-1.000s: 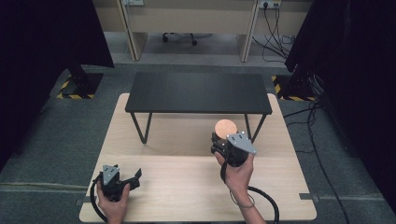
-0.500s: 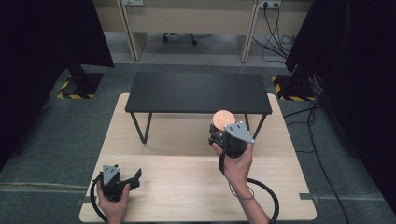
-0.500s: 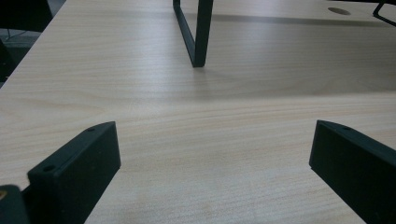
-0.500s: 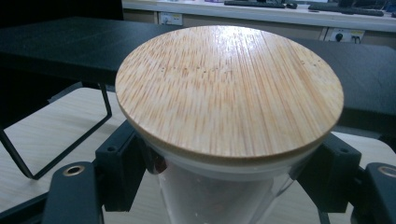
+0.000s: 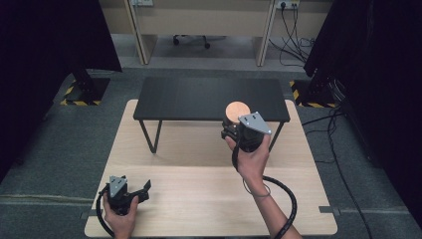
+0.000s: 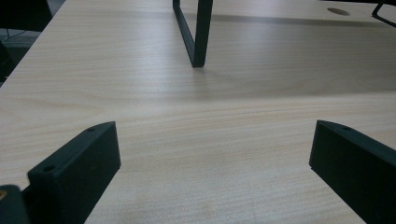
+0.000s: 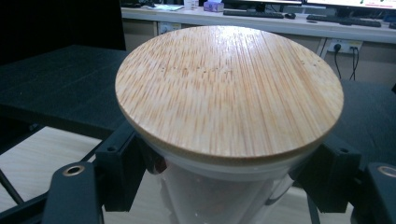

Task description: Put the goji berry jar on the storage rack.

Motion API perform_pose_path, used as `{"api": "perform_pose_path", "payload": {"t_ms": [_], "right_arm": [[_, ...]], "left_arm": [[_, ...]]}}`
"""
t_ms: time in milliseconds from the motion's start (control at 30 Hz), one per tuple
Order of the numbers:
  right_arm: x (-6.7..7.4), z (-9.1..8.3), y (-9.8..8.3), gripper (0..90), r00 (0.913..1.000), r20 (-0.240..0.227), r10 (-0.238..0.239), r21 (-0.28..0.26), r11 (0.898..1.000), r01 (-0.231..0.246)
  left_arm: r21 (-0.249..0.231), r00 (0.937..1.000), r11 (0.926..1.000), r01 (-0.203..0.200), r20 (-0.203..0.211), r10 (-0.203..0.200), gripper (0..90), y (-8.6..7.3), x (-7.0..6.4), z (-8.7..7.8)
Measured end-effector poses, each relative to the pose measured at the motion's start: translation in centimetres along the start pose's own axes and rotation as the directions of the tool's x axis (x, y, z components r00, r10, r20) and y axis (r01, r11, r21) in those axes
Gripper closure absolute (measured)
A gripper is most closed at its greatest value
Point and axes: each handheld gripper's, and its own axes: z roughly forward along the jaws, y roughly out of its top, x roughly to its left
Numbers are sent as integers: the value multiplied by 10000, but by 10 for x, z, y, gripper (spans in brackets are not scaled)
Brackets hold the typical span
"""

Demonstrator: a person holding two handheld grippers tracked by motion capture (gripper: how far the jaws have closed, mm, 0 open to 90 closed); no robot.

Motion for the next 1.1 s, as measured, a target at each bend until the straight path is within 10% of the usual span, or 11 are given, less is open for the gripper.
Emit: {"api": "perform_pose_path", "payload": {"t_ms": [500,1100], "right_arm": [[-6,54,42,262,9997,249,64,673,9977,-81],[-14,84,44,262,9994,204,285,745,9968,-300]], "left_arm": [[-1,10000,10000,27,21,-27,11,0,0,0],[-33,10000,10000,67,36,-66,11,0,1,0]]}}
